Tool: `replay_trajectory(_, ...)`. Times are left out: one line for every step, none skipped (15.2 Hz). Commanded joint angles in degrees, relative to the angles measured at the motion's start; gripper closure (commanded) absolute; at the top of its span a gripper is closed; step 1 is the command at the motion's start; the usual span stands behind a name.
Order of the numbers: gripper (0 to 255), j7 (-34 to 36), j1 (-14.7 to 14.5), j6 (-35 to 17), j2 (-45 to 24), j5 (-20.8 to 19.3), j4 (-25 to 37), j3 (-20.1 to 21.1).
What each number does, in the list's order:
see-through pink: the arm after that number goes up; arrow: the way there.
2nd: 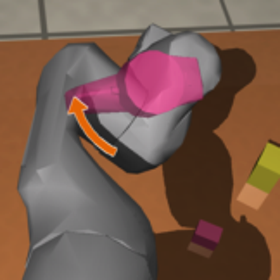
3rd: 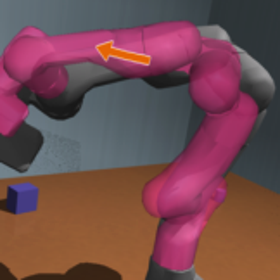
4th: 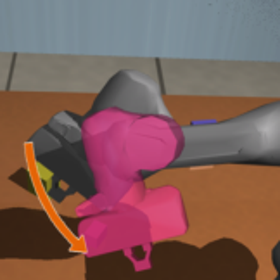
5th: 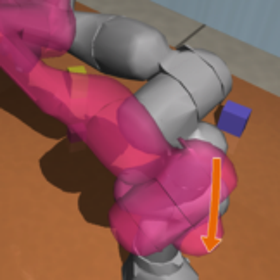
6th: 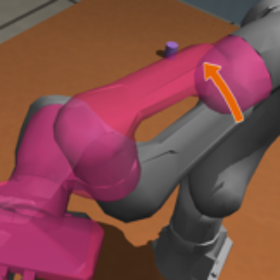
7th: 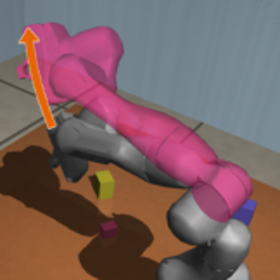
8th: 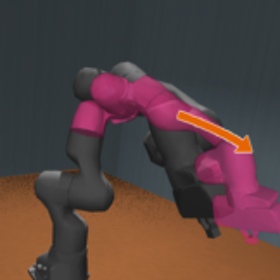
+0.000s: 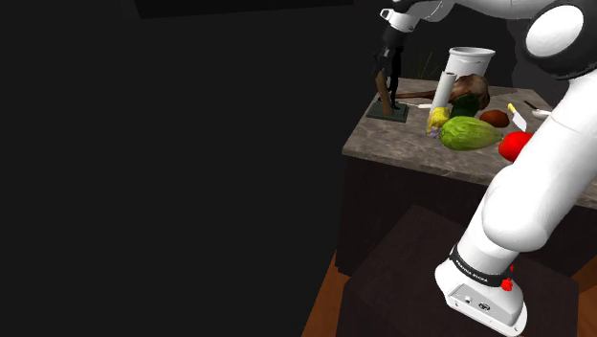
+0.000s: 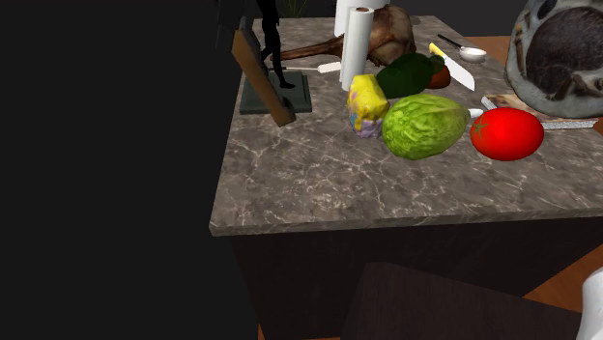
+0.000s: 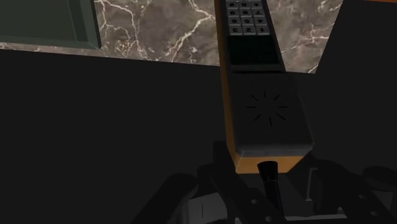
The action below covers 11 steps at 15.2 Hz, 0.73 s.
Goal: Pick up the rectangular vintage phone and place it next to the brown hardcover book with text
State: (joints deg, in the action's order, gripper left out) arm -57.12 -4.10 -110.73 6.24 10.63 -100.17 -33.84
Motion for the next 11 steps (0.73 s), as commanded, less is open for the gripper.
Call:
replay_trajectory(255, -0.2, 0.6, 1.0, 3.3, -1.8, -1.8, -0.1)
replay_trajectory(255, -0.4, 1.0, 1.6, 5.0, -2.7, -2.7, -0.2)
replay_trajectory(255, -0.6, 1.4, 2.2, 6.6, -3.6, -3.5, -0.2)
replay_trajectory(255, -0.8, 1.9, 2.9, 8.2, -4.4, -4.2, -0.3)
replay_trajectory(255, -1.1, 2.4, 3.7, 9.7, -5.2, -4.8, -0.3)
replay_trajectory(255, -1.4, 2.9, 4.5, 11.2, -5.9, -5.4, -0.4)
replay_trajectory(255, -1.7, 3.4, 5.3, 12.6, -6.7, -5.8, -0.5)
replay_trajectory(255, -2.0, 3.9, 6.2, 14.0, -7.4, -6.2, -0.6)
replay_trajectory(255, -2.4, 4.5, 7.1, 15.4, -8.0, -6.6, -0.7)
replay_trajectory(255, -2.8, 5.0, 8.0, 16.6, -8.6, -6.8, -0.8)
replay_trajectory(255, -3.3, 5.6, 9.0, 17.9, -9.2, -7.0, -1.0)
